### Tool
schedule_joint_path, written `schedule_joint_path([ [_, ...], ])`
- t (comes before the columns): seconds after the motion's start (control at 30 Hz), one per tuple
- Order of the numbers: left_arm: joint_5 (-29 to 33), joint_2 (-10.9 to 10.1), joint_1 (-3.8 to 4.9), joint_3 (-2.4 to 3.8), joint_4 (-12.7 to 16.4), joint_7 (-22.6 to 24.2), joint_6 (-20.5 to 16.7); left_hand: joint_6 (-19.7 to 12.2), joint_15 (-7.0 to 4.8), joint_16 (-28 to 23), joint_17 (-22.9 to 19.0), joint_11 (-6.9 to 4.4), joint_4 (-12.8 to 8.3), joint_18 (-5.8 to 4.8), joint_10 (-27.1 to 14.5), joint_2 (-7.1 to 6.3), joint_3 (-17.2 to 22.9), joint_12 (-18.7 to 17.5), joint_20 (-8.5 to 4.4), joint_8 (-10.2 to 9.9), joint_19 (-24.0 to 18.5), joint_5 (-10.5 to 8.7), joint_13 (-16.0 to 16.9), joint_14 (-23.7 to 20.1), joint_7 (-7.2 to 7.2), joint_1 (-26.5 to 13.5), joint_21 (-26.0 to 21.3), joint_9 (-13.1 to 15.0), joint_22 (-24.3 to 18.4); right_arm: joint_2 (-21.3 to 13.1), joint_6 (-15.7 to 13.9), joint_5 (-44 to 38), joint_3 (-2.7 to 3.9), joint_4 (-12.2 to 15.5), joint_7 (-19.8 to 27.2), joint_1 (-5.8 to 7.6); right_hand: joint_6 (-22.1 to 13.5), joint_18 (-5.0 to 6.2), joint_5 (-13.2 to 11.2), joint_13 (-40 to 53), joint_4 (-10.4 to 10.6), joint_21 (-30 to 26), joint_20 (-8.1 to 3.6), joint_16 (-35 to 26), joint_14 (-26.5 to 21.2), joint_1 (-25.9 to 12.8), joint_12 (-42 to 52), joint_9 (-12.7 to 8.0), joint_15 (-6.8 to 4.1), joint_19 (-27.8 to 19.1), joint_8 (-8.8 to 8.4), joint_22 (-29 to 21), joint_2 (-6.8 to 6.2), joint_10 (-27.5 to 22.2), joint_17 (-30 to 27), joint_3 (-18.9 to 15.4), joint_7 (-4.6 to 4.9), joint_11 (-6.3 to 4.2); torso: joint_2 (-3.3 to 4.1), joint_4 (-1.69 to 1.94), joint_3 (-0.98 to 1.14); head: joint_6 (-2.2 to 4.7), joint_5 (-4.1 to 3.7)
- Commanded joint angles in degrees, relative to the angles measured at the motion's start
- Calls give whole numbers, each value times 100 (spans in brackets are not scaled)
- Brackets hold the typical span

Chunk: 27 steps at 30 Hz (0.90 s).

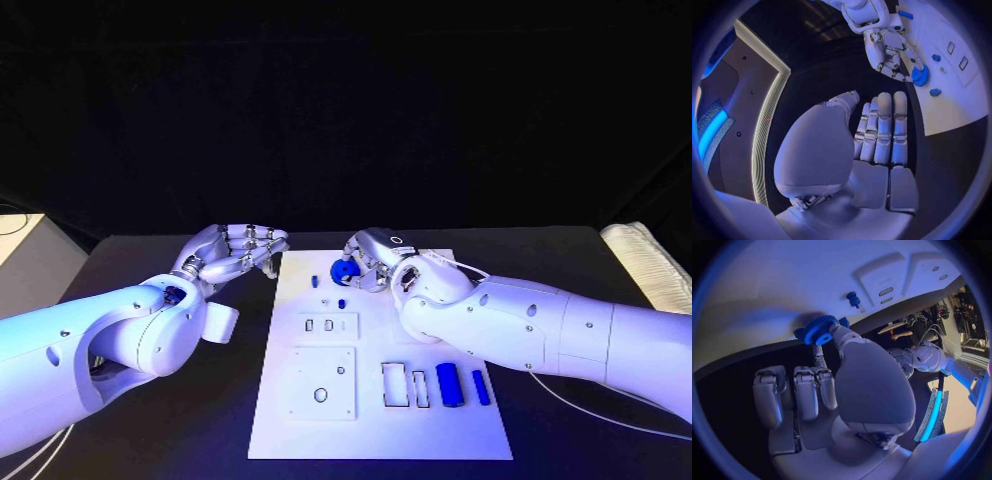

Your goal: Assemble the parts on the task board

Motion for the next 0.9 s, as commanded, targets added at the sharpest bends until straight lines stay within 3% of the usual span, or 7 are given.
schedule_joint_path([
  [0.03,17,14,7,4,6,26,89,-40,-10,20,7,-2,0,78,-30,20,33,-18,-5,-21,-29,-30,8,-48,-6,19,15,5,5,-14,83,-20,-29,3,-15,-49,-34,-39,-6,1508,25,12,-20,24,597,-61,12,-13,-9,619,-19,1509,-19,590,1509,13,22,4,1,0,-1,-3,-7],
  [0.3,17,15,7,4,2,26,87,-40,-10,20,7,-2,0,78,-30,20,33,-18,-5,-21,-29,-30,8,-48,-6,19,15,5,5,-22,51,-14,-29,1,-11,-49,-143,-39,-4,1508,65,12,-1,24,597,-181,12,-45,17,619,-79,1509,-101,590,1509,-85,51,29,-1,-2,1,-5,-11],
  [0.8,17,8,7,4,0,21,85,-47,-8,22,7,0,3,78,-37,16,37,-19,-3,-22,-38,-31,8,-53,-4,14,24,12,11,-25,-45,14,-29,22,15,-49,-157,-39,2,1508,68,12,7,24,597,-180,12,-52,25,619,-87,1509,-76,590,1509,-87,58,37,-1,-3,0,-8,-16],
  [0.9,17,7,7,4,0,20,85,-47,-8,22,7,0,3,78,-37,16,37,-19,-3,-22,-38,-31,8,-53,-4,14,24,12,11,-22,-55,20,-29,10,-9,-49,-293,-39,-1,1394,69,12,29,24,597,-191,-110,-92,53,619,-165,1509,-77,466,1509,-116,99,70,-1,-3,-1,-11,-19],
])
